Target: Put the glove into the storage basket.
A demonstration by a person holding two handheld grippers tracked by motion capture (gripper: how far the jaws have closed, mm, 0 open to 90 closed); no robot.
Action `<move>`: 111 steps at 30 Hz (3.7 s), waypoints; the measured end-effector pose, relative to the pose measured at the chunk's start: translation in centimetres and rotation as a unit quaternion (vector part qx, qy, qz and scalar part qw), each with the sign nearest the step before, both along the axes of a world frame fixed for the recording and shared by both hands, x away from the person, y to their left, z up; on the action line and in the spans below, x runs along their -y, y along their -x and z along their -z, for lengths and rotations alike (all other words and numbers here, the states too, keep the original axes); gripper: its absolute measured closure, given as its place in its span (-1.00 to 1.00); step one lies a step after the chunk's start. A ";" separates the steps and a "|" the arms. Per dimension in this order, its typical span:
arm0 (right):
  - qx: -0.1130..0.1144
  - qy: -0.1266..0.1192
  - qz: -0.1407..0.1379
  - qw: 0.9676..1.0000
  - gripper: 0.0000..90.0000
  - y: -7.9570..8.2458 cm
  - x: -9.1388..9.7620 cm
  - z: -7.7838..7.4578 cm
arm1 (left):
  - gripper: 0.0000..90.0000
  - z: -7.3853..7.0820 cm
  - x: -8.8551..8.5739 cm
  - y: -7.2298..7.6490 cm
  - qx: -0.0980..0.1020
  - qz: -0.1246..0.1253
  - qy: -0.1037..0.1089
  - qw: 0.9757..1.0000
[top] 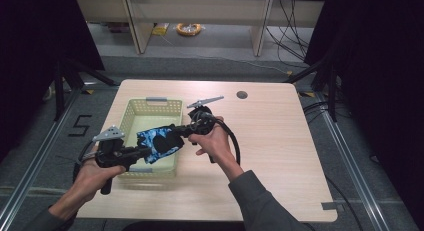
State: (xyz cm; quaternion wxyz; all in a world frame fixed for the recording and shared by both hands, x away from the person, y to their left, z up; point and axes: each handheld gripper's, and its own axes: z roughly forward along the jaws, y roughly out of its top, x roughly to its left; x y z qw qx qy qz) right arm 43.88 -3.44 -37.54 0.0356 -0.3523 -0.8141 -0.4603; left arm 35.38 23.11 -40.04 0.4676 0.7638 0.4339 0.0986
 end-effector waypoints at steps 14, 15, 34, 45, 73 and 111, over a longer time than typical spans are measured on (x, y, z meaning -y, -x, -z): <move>-0.028 0.021 0.011 0.999 0.88 -2.4 -4.5 3.2 | 0.76 2.3 -3.0 -2.1 -0.045 -0.025 -0.039 0.998; -0.033 0.022 0.012 0.999 0.87 -2.5 -4.7 3.5 | 0.76 2.5 -3.1 -2.2 -0.045 -0.025 -0.039 0.998; -0.057 0.077 0.035 0.995 0.87 -2.9 -7.2 7.3 | 0.75 5.1 -4.4 -3.3 -0.100 -0.023 -0.051 0.993; -0.057 0.130 0.031 0.989 0.86 -3.2 -8.7 8.0 | 0.71 5.6 -4.2 -3.9 -0.114 -0.017 -0.087 0.990; -0.024 0.180 0.024 0.983 0.55 -3.4 -9.1 8.2 | -0.06 2.9 -3.2 -3.1 -0.101 -0.018 -0.086 0.991; 0.058 0.132 0.043 0.989 -0.07 0.3 -0.7 2.6 | -0.46 1.8 0.6 -0.4 -0.053 -0.013 -0.014 0.998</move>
